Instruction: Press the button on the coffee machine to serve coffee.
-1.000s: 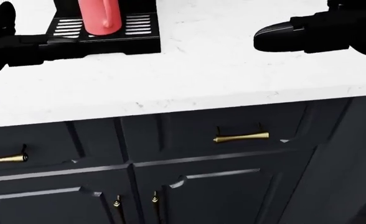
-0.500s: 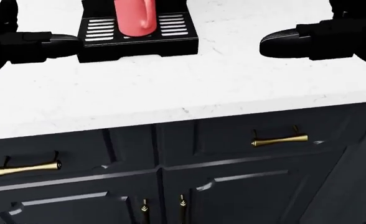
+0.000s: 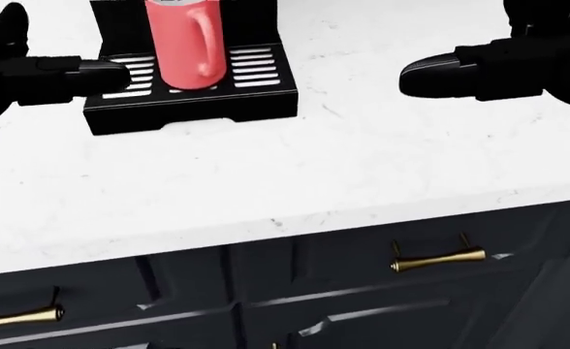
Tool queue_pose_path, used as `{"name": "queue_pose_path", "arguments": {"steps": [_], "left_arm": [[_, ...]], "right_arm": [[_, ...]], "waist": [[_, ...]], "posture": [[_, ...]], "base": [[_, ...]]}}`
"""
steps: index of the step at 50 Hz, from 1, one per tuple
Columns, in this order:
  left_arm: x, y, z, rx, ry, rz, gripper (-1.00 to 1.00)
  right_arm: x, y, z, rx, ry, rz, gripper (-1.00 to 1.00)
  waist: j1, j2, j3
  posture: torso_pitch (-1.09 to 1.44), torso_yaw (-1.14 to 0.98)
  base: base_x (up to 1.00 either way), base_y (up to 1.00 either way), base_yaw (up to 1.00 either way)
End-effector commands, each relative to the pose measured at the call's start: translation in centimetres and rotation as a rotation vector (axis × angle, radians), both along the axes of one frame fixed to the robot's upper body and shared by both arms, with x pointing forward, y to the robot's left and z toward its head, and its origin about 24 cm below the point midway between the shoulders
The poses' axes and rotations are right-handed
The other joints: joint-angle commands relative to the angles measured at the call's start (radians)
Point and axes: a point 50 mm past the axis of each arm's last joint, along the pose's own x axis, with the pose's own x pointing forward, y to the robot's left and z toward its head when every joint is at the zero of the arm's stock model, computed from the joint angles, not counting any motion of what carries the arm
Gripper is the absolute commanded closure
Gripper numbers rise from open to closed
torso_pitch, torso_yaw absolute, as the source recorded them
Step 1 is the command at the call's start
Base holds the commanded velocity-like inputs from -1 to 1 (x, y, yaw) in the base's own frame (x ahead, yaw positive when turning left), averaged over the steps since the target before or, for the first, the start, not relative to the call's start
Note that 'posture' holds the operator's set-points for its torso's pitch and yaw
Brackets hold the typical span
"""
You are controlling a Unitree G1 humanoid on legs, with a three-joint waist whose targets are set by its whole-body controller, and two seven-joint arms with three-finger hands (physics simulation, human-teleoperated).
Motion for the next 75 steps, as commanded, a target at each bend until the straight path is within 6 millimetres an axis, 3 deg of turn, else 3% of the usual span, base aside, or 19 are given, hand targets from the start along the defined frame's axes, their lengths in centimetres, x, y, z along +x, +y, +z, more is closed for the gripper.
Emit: {"name": "queue_pose_path", "arguments": {"steps": [1,6,7,10,13,15,18,20,24,27,28,30,35,37,40,43,46,47,75], "left_arm": [[-0.4,0.0,2.1,0.010,-0.092,-0.001,-1.00],[-0.6,0.1,2.0,0.009,-0.091,-0.001,-1.00],[-0.6,0.1,2.0,0.009,-0.092,-0.001,-1.00],[-0.6,0.2,1.9,0.008,-0.091,0.000,-1.00],[-0.6,0.2,1.9,0.007,-0.090,0.001,-1.00],[-0.6,0.2,1.9,0.008,-0.090,0.001,-1.00],[-0.7,0.2,1.9,0.007,-0.092,0.000,-1.00],[-0.6,0.2,1.9,0.008,-0.091,-0.001,-1.00],[-0.7,0.2,1.9,0.009,-0.090,0.000,-1.00],[-0.6,0.1,1.8,0.009,-0.091,-0.002,-1.00],[-0.6,0.0,1.9,0.009,-0.090,-0.003,-1.00],[-0.6,0.0,1.9,0.009,-0.090,-0.004,-1.00],[-0.5,-0.2,1.9,0.010,-0.090,-0.007,-1.00],[-0.5,-0.2,1.9,0.011,-0.089,-0.007,-1.00],[-0.5,-0.2,1.9,0.011,-0.090,-0.007,-1.00],[-0.5,-0.2,1.9,0.012,-0.090,-0.008,-1.00],[-0.5,-0.3,1.9,0.012,-0.089,-0.008,-1.00],[-0.5,-0.3,1.8,0.012,-0.088,-0.008,-1.00],[-0.4,-0.2,1.4,0.021,-0.064,-0.001,-1.00]], "right_arm": [[-0.4,0.1,1.4,-0.010,-0.069,-0.002,-1.00],[-0.3,0.3,1.1,-0.014,-0.064,0.003,-1.00],[-0.2,0.3,1.1,-0.014,-0.060,0.003,-1.00],[-0.2,0.3,1.2,-0.013,-0.063,0.004,-1.00],[-0.1,0.3,1.2,-0.011,-0.063,0.001,-1.00],[-0.2,0.4,1.2,-0.010,-0.064,0.002,-1.00],[-0.2,0.3,1.3,-0.010,-0.067,0.002,-1.00],[-0.3,0.3,1.2,-0.012,-0.064,0.003,-1.00],[-0.2,0.3,1.0,-0.010,-0.063,0.005,-1.00],[-0.3,0.3,1.2,-0.012,-0.063,0.006,-1.00],[-0.3,0.3,1.2,-0.010,-0.062,0.006,-1.00],[-0.2,0.2,1.0,-0.007,-0.062,0.003,-1.00],[-0.2,0.3,1.0,-0.009,-0.064,0.013,-1.00],[-0.2,0.2,0.9,-0.009,-0.063,0.013,-1.00],[-0.2,0.1,1.0,-0.002,-0.061,0.007,-1.00],[-0.2,0.0,0.7,0.000,-0.061,0.000,-1.00],[-0.2,0.0,0.6,-0.001,-0.061,0.004,-1.00],[-0.2,0.0,0.6,0.000,-0.061,0.004,-1.00],[-0.3,0.1,0.6,0.000,-0.062,0.008,-1.00]], "waist": [[0.006,-0.009,-0.028],[0.003,-0.009,-0.004],[-0.002,0.005,-0.025],[0.001,-0.034,-0.016],[-0.015,0.039,-0.017],[-0.005,0.011,-0.037],[-0.019,0.097,-0.052],[-0.020,0.082,-0.020],[-0.025,0.062,-0.038],[-0.032,-0.031,-0.013],[-0.029,0.021,-0.007],[-0.032,0.049,-0.021],[-0.025,0.034,-0.065],[-0.029,0.036,-0.018],[-0.028,0.047,-0.012],[-0.022,0.050,-0.029],[-0.010,0.003,-0.022],[-0.009,0.031,-0.017],[-0.019,0.035,-0.050]], "posture": [[0.00,0.00],[0.00,0.00],[0.00,0.00],[0.00,0.00],[0.00,0.00],[0.00,0.00],[0.00,0.00],[0.00,0.00],[0.00,0.00],[0.00,0.00],[0.00,0.00],[0.00,0.00],[0.00,0.00],[0.00,0.00],[0.00,0.00],[0.00,0.00],[0.00,0.00],[0.00,0.00],[-0.04,0.00]], "base": [[0.00,0.00,0.00],[0.00,0.00,0.00],[0.00,0.73,0.00],[0.00,0.39,0.00],[0.00,0.21,0.00],[0.00,0.47,0.00],[0.00,0.00,0.00],[0.00,0.00,0.00],[0.00,0.10,0.00],[0.00,0.45,0.00],[0.00,0.00,0.00],[0.00,0.00,0.00],[0.07,0.00,0.00],[0.39,0.00,0.00],[0.32,0.00,0.00],[0.00,0.00,0.00],[0.00,0.00,0.00],[0.00,0.00,0.00],[0.00,0.00,0.00]]}}
